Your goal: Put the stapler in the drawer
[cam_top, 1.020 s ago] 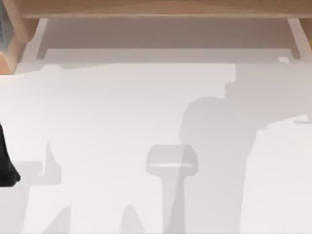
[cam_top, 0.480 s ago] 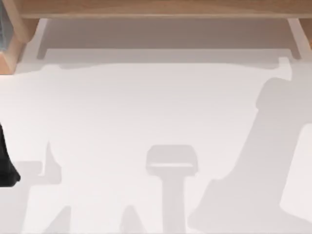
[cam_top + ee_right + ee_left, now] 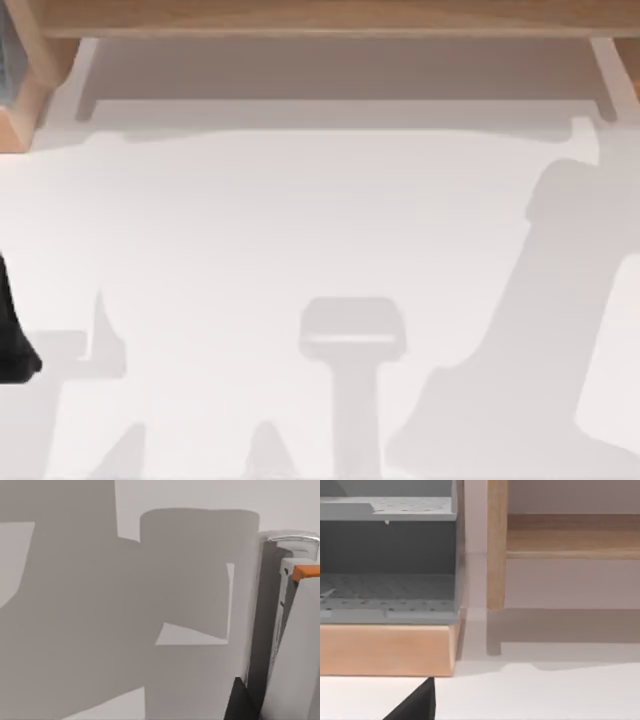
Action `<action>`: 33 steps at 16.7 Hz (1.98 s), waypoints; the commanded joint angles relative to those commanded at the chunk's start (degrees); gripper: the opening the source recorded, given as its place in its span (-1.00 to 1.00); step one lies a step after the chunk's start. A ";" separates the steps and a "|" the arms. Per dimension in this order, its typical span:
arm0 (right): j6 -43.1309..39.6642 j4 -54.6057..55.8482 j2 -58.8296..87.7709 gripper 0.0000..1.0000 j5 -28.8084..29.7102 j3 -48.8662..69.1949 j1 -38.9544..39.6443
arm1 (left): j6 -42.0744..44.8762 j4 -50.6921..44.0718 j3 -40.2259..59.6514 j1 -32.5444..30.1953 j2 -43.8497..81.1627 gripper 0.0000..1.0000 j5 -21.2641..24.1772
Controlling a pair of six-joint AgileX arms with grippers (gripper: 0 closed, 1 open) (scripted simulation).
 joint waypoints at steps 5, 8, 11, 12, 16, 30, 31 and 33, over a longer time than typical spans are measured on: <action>0.00 0.00 0.00 0.36 0.00 0.00 0.00 | 0.00 0.00 0.00 0.00 0.00 1.00 0.00; 0.00 0.00 0.00 0.81 0.00 0.00 0.00 | 0.00 0.00 0.00 0.00 0.00 1.00 0.00; 0.00 0.00 0.00 1.00 0.00 0.00 0.00 | 0.00 0.00 0.00 0.00 0.00 1.00 0.00; 0.00 0.00 0.00 1.00 0.00 0.00 0.00 | 0.00 0.00 0.00 0.00 0.00 1.00 0.00; 0.00 0.00 0.00 1.00 0.00 0.00 0.00 | 0.00 0.00 0.00 0.00 0.00 1.00 0.00; -8.63 26.02 -22.48 1.00 -7.80 -21.10 -5.82 | 0.00 0.00 0.00 0.00 0.00 1.00 0.00; -10.40 31.43 -24.90 1.00 -8.93 -24.88 -7.72 | 0.00 0.00 0.00 0.00 0.00 1.00 0.00; -14.69 43.66 -29.42 1.00 -11.31 -33.07 -12.18 | 0.00 0.00 0.00 0.00 0.00 1.00 0.00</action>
